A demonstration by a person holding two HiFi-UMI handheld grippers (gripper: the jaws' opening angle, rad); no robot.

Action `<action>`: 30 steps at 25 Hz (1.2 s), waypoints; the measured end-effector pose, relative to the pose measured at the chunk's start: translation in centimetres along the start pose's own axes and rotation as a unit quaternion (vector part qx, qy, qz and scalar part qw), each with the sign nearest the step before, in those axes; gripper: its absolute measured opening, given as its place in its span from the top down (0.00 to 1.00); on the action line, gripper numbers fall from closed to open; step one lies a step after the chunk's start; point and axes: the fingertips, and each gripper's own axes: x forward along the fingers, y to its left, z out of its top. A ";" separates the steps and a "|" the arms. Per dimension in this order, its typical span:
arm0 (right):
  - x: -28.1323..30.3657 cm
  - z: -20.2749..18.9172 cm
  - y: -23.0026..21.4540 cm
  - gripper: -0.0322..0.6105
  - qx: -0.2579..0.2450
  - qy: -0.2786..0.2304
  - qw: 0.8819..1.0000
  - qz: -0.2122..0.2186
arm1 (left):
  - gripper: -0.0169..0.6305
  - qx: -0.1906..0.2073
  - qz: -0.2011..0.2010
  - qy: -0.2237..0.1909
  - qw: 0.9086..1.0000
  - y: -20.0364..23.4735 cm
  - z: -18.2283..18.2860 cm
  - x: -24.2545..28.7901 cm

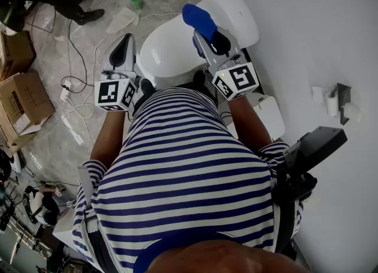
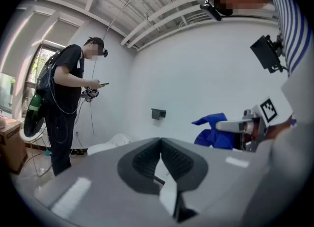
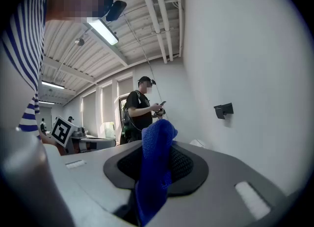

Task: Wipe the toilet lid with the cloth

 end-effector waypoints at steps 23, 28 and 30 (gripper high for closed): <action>11.0 -32.8 -12.2 0.79 0.047 0.194 0.979 -0.045 | 0.97 -0.098 0.035 0.135 0.985 6.8 -29.3 10.4; 14.8 -41.5 -16.8 0.79 -0.011 0.261 0.962 -0.078 | 0.97 -0.113 0.042 0.162 0.979 8.6 -35.5 11.1; 16.4 -44.6 -18.5 0.79 -0.027 0.282 0.956 -0.081 | 0.97 -0.113 0.040 0.167 0.979 9.0 -36.9 11.4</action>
